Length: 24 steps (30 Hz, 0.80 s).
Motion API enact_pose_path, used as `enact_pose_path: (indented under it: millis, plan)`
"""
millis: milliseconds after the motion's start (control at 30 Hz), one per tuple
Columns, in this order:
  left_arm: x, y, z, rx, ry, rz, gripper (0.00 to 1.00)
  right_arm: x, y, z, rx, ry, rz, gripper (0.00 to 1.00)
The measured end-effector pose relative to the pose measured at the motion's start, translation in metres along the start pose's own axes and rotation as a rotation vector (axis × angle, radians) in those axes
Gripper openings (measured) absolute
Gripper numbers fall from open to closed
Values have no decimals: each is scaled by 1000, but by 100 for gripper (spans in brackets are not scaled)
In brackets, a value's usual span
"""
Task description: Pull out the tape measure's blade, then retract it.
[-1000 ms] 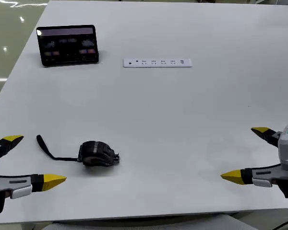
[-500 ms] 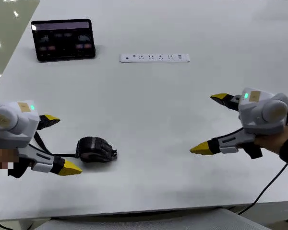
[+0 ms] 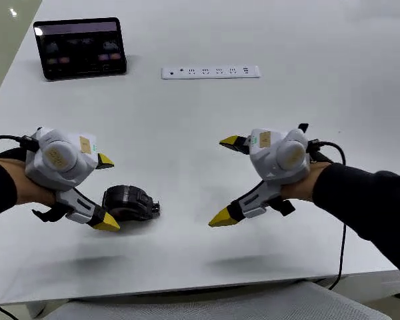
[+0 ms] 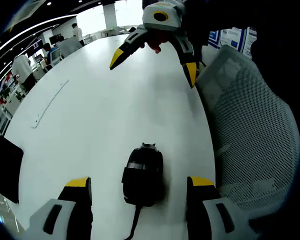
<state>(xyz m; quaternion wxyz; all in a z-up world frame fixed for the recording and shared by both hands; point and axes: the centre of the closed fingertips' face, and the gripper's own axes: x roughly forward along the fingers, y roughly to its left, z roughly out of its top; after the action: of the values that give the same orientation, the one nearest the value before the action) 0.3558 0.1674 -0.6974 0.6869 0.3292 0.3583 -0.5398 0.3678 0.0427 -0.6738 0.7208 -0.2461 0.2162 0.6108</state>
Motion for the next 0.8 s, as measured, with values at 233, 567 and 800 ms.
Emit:
enact_pose_path:
  millis: [233, 567, 800]
  plan:
    - [15, 1, 4, 72, 31, -33, 46, 38, 10, 2, -29, 38, 54, 91]
    - [20, -3, -4, 64, 71, -79, 30, 72, 25, -1, 27, 72, 141, 66]
    - [20, -4, -6, 38, 74, -46, 30, 83, 27, 2, -25, 56, 121, 53]
